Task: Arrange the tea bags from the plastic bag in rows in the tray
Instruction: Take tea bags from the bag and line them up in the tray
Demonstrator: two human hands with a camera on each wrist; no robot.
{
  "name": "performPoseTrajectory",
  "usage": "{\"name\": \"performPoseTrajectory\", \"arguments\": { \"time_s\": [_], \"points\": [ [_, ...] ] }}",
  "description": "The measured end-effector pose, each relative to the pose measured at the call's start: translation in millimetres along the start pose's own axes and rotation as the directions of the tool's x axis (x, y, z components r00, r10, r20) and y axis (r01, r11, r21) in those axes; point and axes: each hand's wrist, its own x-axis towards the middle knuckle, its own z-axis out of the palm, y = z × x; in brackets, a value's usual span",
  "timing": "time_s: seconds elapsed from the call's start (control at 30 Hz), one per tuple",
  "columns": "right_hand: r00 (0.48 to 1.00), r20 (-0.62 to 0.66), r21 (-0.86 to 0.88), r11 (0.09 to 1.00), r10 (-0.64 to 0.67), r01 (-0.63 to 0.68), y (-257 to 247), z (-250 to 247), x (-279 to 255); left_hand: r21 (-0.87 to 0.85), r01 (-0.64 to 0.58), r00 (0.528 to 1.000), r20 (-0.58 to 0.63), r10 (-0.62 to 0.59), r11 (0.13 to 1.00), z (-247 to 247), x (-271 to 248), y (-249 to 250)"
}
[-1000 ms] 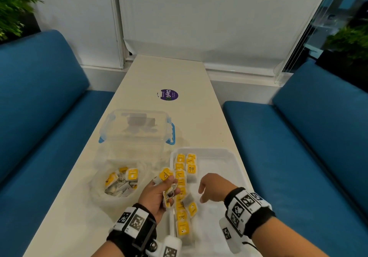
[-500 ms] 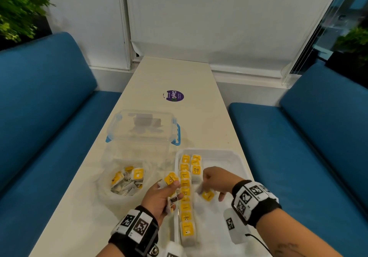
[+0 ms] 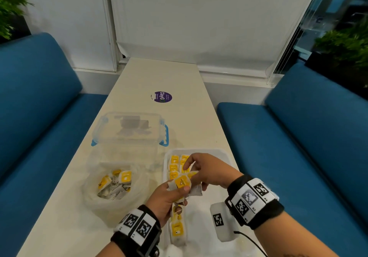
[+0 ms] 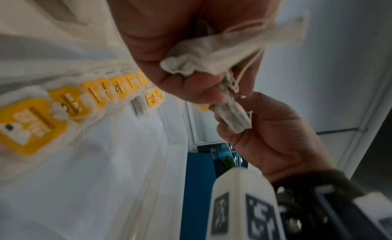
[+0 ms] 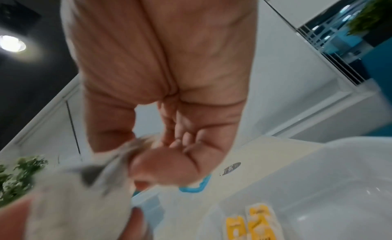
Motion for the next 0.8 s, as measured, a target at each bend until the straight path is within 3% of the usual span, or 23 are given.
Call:
{"name": "performPoseTrajectory", "arguments": {
  "time_s": [0.2, 0.33, 0.43, 0.57, 0.7, 0.8],
  "points": [
    [0.988, -0.152, 0.327, 0.944, 0.002, 0.048, 17.4, 12.9, -0.9, -0.067, 0.004, 1.0, 0.015, -0.003, 0.998, -0.7, 0.0, -1.6],
    [0.965, -0.263, 0.389, 0.917, 0.014, 0.092, 24.3, 19.5, 2.1, -0.044, -0.003, 1.0, 0.016, 0.004, 0.999, 0.2, -1.7, -0.9],
    [0.969, -0.243, 0.407, 0.911, 0.039, 0.065, 27.4, 22.4, 3.0, -0.046, -0.039, 0.999, -0.016, 0.038, 0.998, -0.3, -0.7, -0.1],
    [0.973, -0.185, 0.345, 0.936, 0.139, -0.068, 34.8, 16.8, 5.5, -0.027, -0.057, 0.995, -0.078, 0.054, 0.998, -6.5, 3.4, 1.1],
    [0.926, -0.366, -0.014, 0.994, 0.094, -0.107, 48.5, 2.7, 19.6, -0.012, -0.035, 0.984, -0.178, 0.033, 0.999, -17.2, 5.5, 1.3],
    [0.936, -0.338, -0.07, 0.989, 0.096, -0.127, 57.4, -2.8, 32.2, -0.022, -0.014, 0.977, -0.211, 0.009, 1.0, -23.8, 5.3, 1.6]
  ]
}}
